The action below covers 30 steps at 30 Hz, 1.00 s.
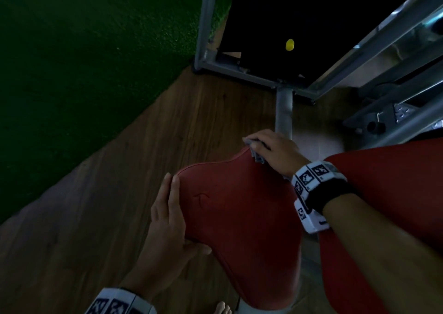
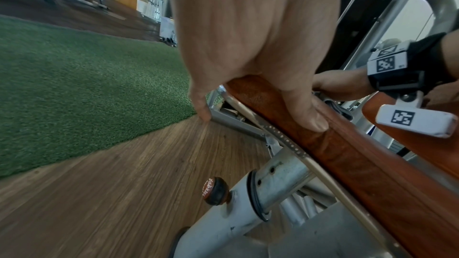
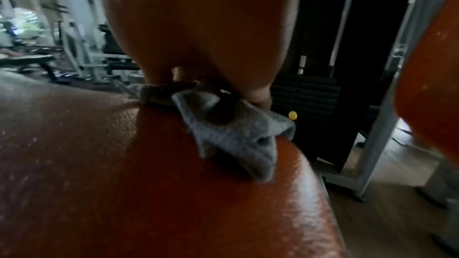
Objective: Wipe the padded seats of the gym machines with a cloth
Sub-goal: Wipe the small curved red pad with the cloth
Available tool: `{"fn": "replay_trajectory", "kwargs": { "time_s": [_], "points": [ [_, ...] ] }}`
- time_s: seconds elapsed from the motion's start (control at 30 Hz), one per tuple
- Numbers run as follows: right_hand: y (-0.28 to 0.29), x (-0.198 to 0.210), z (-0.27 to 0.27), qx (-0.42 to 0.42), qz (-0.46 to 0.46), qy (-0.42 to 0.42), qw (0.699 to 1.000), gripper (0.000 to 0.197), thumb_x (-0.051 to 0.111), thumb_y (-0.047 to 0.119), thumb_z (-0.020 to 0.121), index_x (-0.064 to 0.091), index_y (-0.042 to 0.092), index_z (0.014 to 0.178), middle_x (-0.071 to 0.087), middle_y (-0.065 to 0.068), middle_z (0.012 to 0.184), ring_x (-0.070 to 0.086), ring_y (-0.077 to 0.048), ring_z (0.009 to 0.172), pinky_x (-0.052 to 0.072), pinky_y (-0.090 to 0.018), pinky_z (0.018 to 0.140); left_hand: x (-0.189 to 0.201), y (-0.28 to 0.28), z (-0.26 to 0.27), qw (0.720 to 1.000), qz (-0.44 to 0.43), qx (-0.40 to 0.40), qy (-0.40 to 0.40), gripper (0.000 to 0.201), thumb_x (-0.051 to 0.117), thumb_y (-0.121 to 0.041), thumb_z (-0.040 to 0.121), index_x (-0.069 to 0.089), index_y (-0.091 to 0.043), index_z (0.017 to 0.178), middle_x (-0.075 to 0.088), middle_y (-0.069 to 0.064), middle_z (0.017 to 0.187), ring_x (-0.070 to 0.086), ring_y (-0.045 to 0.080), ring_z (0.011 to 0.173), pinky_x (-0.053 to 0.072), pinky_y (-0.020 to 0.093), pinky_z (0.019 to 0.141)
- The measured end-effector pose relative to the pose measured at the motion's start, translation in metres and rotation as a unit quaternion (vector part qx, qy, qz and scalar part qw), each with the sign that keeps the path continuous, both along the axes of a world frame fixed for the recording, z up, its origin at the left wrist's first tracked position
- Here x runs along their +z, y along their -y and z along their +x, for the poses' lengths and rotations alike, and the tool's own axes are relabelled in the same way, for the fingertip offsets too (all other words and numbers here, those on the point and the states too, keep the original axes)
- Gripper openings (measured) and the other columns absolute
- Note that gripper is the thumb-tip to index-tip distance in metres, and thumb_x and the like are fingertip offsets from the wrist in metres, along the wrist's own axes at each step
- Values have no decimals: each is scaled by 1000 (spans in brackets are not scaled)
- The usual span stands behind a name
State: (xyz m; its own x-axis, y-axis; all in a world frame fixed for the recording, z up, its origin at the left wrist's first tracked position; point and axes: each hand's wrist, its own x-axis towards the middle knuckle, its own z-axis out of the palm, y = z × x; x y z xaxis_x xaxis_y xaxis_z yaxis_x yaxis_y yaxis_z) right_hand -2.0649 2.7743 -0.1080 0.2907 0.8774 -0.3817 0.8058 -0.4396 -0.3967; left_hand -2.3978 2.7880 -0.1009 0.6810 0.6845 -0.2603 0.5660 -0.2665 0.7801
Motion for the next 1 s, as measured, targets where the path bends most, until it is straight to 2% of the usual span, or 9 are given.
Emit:
{"fn": "replay_trajectory", "kwargs": {
  "time_s": [0.07,0.13,0.2,0.27,0.37,0.5,0.67,0.77,1.0],
  "points": [
    [2,7,5,14,21,-29,999,29,37,44,100,53,46,123,51,19,126,50,-7,116,40,-38,99,0,0,1,1000,1,0,1,153,91,-44,50,-33,-47,139,-35,-23,150,-17,7,143,15,43,114],
    [3,13,12,-36,18,-87,995,30,38,36,102,55,37,127,54,11,123,52,-7,112,40,-23,90,1,0,1,1000,-2,-2,0,152,90,-45,51,-34,-47,138,-36,-23,149,-17,5,141,14,41,113],
    [5,9,12,-92,14,-107,990,31,36,34,103,57,32,125,56,6,124,53,-9,111,37,-18,85,1,0,0,1000,-3,-5,0,152,90,-44,52,-36,-47,137,-38,-24,148,-19,2,139,12,40,113],
    [4,4,6,-94,24,-59,994,32,36,35,102,57,31,126,55,7,128,51,-10,116,39,-25,94,1,0,0,1000,-4,-6,0,152,90,-44,53,-37,-48,136,-38,-24,147,-21,-1,138,12,40,114],
    [-1,4,-14,24,60,9,998,33,36,41,99,58,35,122,57,15,124,49,-7,118,37,-42,104,2,0,-1,1000,-4,-2,10,150,89,-46,53,-34,-48,138,-36,-24,148,-18,4,141,14,43,114],
    [-12,11,-50,170,44,-20,984,33,36,43,98,59,39,122,60,22,121,48,-1,118,29,-35,106,2,0,-1,1000,3,-7,13,148,88,-46,54,-34,-48,138,-36,-24,148,-16,7,142,15,44,114],
    [-15,18,-49,102,51,-10,993,29,41,36,99,61,35,120,63,16,116,52,-6,111,35,-43,104,3,1,-1,1000,7,-4,4,149,88,-45,54,-35,-46,138,-38,-26,146,-13,9,141,18,47,114],
    [-12,17,-72,126,78,-16,989,31,38,31,101,62,32,119,64,17,112,52,-3,109,32,-36,104,4,1,-1,1000,4,-6,0,149,87,-48,54,-36,-45,137,-42,-27,143,-16,2,137,18,43,112],
    [-10,12,-80,77,68,28,994,48,19,48,95,61,36,117,63,17,115,51,-6,114,33,-43,105,10,2,-1,1000,8,-10,-8,144,84,-53,57,-37,-43,136,-42,-27,142,-15,3,139,22,48,112]
  ]
}}
